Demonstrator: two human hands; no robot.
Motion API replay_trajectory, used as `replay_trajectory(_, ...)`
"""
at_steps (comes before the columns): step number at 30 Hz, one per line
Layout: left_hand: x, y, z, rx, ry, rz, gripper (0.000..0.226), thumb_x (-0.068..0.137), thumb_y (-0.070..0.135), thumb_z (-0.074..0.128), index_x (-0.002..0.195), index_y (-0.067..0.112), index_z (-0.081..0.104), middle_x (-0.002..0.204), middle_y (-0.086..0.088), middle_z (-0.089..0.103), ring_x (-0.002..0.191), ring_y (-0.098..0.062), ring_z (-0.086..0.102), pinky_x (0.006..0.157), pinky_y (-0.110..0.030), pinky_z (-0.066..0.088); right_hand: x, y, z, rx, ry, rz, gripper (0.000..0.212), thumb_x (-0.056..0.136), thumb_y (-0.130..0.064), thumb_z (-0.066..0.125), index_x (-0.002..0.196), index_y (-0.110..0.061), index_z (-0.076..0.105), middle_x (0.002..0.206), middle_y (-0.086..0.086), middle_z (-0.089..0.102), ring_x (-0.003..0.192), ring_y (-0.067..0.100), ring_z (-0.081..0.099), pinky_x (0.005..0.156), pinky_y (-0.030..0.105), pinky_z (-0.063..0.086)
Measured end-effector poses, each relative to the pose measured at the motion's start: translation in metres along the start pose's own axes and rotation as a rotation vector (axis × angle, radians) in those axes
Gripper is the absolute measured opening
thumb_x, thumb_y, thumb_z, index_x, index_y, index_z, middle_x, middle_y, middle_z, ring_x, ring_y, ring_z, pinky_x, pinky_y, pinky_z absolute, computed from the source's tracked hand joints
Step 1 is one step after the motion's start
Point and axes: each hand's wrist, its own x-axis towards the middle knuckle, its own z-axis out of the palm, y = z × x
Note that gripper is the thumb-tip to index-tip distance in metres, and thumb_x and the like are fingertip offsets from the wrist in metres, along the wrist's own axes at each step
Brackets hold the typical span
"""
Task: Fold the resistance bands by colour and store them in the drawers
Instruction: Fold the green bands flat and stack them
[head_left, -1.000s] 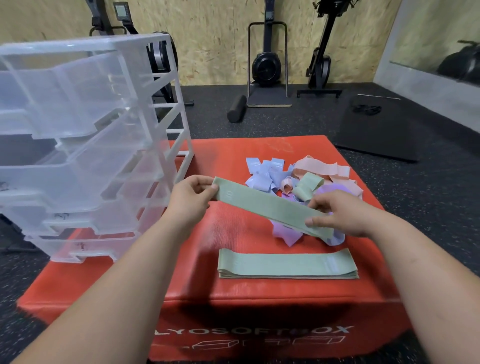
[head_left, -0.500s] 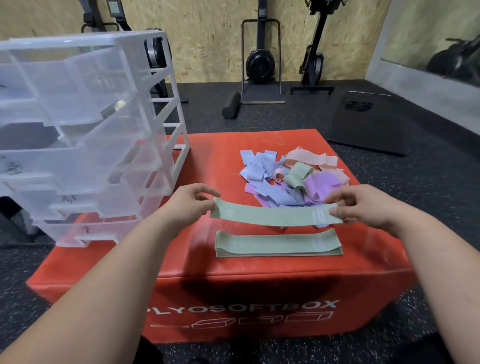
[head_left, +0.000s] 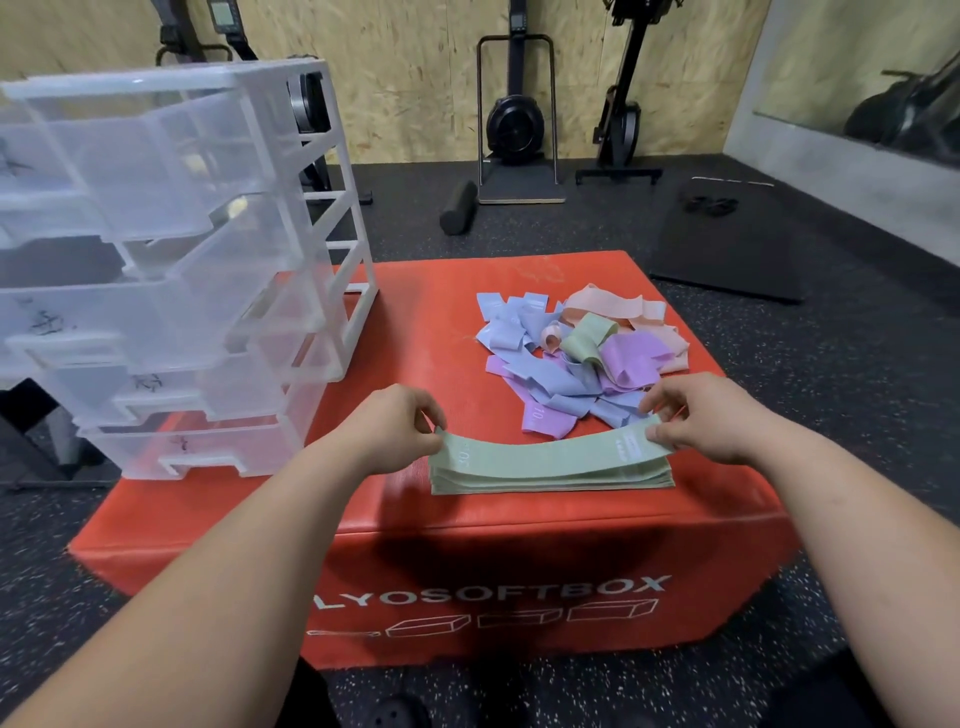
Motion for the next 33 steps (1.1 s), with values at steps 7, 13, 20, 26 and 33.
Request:
replay_trajectory(7,0.002,0.002,0.011,0.105,-0.019,0.021,0.018,0.082,0.022,0.07,0.1,0.026,0.075,0.084,0.01,0.073,0.08,-0.012,0.067,0.071,-0.028,0.053,0.004,0.001,0.011,-0.103,-0.043,0.019,0.024,0.078,-0.021,0.088,0.093,-0.031,0.073,0.082,-0.006,0.071,0.075,0.01,0.067,0.068,0.026,0.048)
replay_trajectory(13,0.006,-0.001,0.015,0.242,-0.021,0.054,0.021,0.087,0.028,0.067,0.107,0.029,0.072,0.09,0.008,0.066,0.089,-0.019,0.066,0.08,-0.036,0.056,0.006,-0.005,0.015,-0.269,-0.135,0.043,0.025,0.078,-0.028,0.087,0.093,-0.037,0.069,0.091,-0.009,0.067,0.08,0.008,0.062,0.068,0.025,0.042)
replay_trajectory(20,0.008,-0.004,0.024,0.262,-0.142,0.221,0.06,0.088,0.044,0.077,0.143,0.028,0.059,0.135,0.004,0.054,0.125,-0.02,0.054,0.105,-0.04,0.048,0.004,-0.013,0.013,-0.389,-0.212,-0.077,0.066,0.069,-0.047,0.091,0.129,-0.035,0.066,0.126,-0.008,0.064,0.113,0.016,0.063,0.097,0.033,0.05)
replay_trajectory(26,0.012,-0.006,0.041,0.41,-0.186,0.275,0.067,0.074,0.049,0.087,0.133,0.027,0.064,0.114,0.005,0.059,0.105,-0.022,0.061,0.087,-0.038,0.052,0.005,-0.01,0.026,-0.613,-0.281,-0.06,0.081,0.064,-0.051,0.092,0.137,-0.039,0.059,0.13,-0.01,0.062,0.118,0.02,0.06,0.097,0.037,0.051)
replay_trajectory(33,0.013,-0.007,0.04,0.41,-0.163,0.296,0.065,0.074,0.051,0.087,0.131,0.03,0.066,0.11,0.008,0.06,0.099,-0.02,0.061,0.082,-0.04,0.054,0.005,-0.006,0.025,-0.602,-0.254,-0.063,0.079,0.061,-0.053,0.092,0.132,-0.041,0.062,0.125,-0.01,0.065,0.114,0.02,0.061,0.096,0.038,0.052)
